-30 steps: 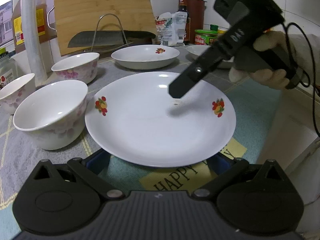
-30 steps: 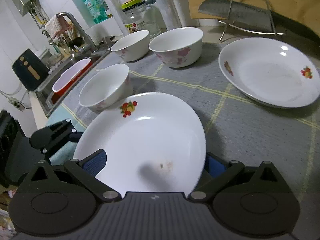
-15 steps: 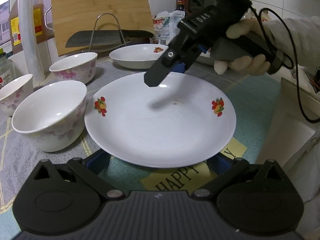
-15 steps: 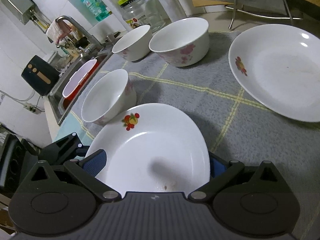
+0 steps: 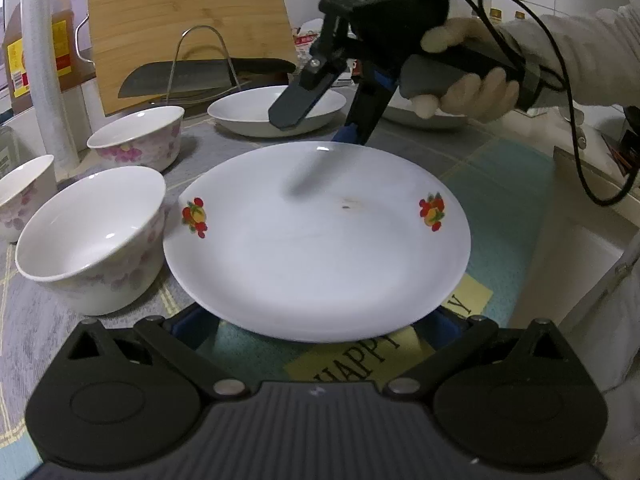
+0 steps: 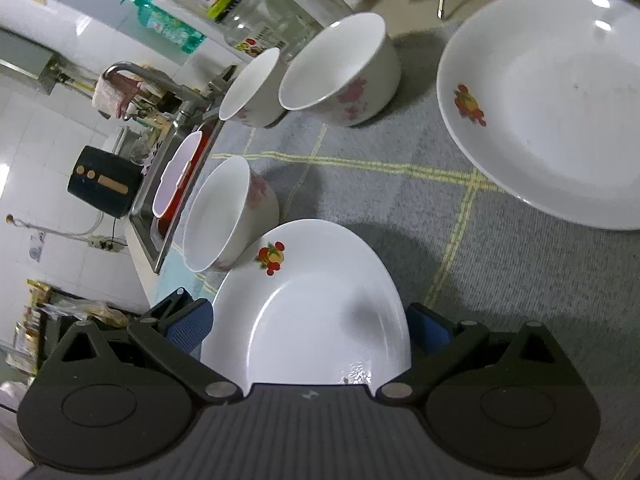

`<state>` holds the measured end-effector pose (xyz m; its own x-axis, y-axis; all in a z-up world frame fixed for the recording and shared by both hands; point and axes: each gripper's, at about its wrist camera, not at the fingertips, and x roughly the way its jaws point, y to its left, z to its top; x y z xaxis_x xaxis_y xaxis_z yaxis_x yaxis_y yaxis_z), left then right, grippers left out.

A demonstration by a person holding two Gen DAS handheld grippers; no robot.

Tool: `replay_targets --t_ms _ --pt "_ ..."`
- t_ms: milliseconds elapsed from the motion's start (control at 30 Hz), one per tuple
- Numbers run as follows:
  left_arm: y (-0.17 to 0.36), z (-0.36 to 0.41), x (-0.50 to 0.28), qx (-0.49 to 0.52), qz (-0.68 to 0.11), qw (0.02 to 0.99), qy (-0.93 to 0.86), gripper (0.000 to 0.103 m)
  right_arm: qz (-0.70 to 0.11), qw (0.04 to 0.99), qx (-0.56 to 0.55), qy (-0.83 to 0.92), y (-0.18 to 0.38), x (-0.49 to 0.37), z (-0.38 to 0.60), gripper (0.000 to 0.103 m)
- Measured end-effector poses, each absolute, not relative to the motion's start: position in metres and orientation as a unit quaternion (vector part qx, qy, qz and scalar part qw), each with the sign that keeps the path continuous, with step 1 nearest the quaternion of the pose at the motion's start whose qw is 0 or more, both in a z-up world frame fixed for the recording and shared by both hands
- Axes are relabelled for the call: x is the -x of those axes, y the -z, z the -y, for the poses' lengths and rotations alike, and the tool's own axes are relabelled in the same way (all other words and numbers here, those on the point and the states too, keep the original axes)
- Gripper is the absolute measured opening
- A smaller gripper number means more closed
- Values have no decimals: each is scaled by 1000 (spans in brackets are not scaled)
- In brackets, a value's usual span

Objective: Organize plates and bowls
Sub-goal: 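Lift the fruit-decal plate with both grippers and carry it toward the stained plate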

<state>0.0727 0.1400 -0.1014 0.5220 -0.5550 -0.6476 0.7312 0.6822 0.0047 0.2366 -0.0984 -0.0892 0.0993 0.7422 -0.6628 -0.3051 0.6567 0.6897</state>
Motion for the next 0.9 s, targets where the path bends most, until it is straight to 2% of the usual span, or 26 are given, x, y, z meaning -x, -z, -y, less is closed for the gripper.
replay_targets --t_ms 433,900 --pt "100 -138 -76 -152 -319 855 380 103 -603 702 -136 -354 79 -238 78 102" --pt "96 -133 -76 -166 -324 854 373 103 -576 735 -52 -355 69 -219 64 101"
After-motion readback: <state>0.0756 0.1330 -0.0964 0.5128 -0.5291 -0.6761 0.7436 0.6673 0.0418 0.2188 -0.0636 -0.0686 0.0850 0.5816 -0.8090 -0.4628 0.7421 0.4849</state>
